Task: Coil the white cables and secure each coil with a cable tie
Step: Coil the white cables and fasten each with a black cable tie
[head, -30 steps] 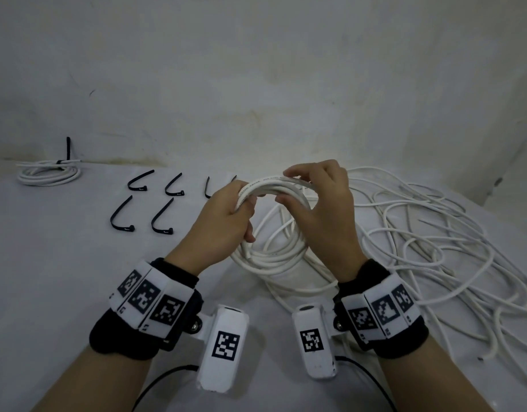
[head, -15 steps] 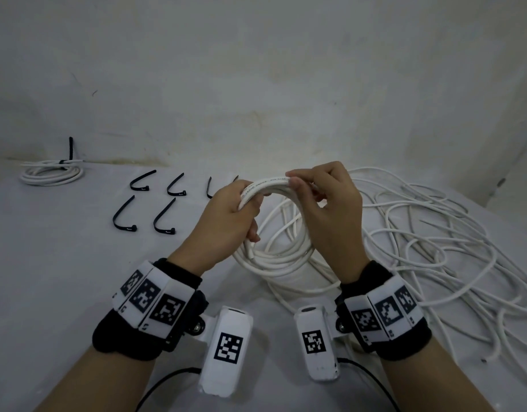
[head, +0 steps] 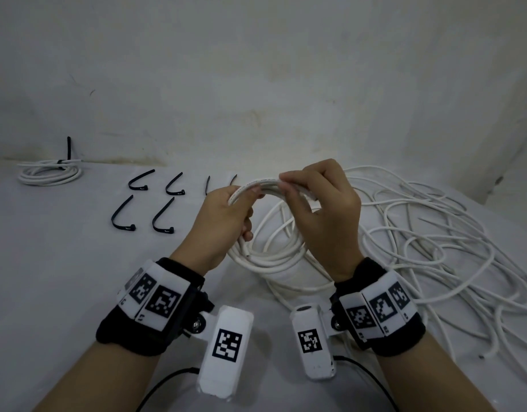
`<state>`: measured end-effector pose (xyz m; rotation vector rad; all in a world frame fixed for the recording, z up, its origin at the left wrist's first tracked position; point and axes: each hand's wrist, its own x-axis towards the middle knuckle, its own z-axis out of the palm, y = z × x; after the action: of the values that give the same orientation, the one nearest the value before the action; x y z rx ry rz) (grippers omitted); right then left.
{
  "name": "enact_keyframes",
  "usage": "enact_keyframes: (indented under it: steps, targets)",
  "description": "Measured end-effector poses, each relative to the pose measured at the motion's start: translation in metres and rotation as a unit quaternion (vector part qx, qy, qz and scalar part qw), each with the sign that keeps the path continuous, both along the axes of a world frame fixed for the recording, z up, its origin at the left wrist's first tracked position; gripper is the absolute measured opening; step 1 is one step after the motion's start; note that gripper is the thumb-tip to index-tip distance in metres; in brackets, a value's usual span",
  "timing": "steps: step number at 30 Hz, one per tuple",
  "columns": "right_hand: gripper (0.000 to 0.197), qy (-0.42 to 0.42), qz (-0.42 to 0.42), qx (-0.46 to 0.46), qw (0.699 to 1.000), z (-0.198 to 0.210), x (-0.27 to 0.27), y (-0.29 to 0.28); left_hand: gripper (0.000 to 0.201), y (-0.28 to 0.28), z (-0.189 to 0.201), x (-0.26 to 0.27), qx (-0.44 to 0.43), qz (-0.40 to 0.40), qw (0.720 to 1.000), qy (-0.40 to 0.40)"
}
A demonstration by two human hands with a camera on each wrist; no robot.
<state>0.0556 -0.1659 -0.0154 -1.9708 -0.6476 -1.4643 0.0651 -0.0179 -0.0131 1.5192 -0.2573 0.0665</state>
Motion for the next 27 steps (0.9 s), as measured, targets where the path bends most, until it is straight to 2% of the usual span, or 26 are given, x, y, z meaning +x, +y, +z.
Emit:
enact_keyframes:
  steps: [3, 5, 7, 12, 15, 17, 19, 21, 25, 27]
  targets:
    - [0.004, 0.1, 0.062, 0.036, 0.992, 0.003, -0.004, 0.0, 0.025, 0.005, 0.002, 0.003, -0.038, 0.014, 0.999, 0.022]
    - [0.009, 0.195, 0.098, 0.064, 0.974, 0.006, -0.005, -0.003, 0.025, 0.008, 0.002, 0.005, -0.046, 0.012, 0.998, 0.034]
    - [0.013, 0.266, 0.097, 0.066, 0.957, 0.009, -0.005, -0.007, 0.024, 0.008, 0.002, 0.005, -0.044, 0.005, 0.998, 0.039]
    - [0.018, 0.307, 0.071, 0.049, 0.948, 0.01, -0.004, -0.011, 0.026, 0.007, 0.005, 0.003, -0.028, -0.008, 0.998, 0.048]
    - [0.022, 0.342, 0.1, 0.084, 0.931, 0.01, -0.002, -0.013, 0.031, 0.008, 0.006, 0.002, -0.02, -0.014, 0.999, 0.047]
    - [0.025, 0.366, 0.16, 0.124, 0.908, 0.011, -0.002, -0.015, 0.033, 0.009, 0.006, 0.002, -0.017, -0.022, 0.999, 0.045]
    - [0.03, 0.406, 0.217, 0.158, 0.874, 0.012, -0.003, -0.015, 0.034, 0.01, 0.007, 0.001, -0.016, -0.034, 0.998, 0.042]
    - [0.032, 0.435, 0.232, 0.162, 0.854, 0.012, -0.003, -0.015, 0.034, 0.011, 0.007, 0.0, -0.012, -0.046, 0.998, 0.039]
    - [0.027, 0.393, 0.15, 0.085, 0.903, 0.008, -0.001, -0.013, 0.033, 0.009, 0.008, -0.002, 0.0, -0.063, 0.997, 0.038]
    - [0.026, 0.376, 0.13, 0.073, 0.915, 0.005, 0.001, -0.012, 0.033, 0.009, 0.008, -0.002, 0.001, -0.064, 0.997, 0.039]
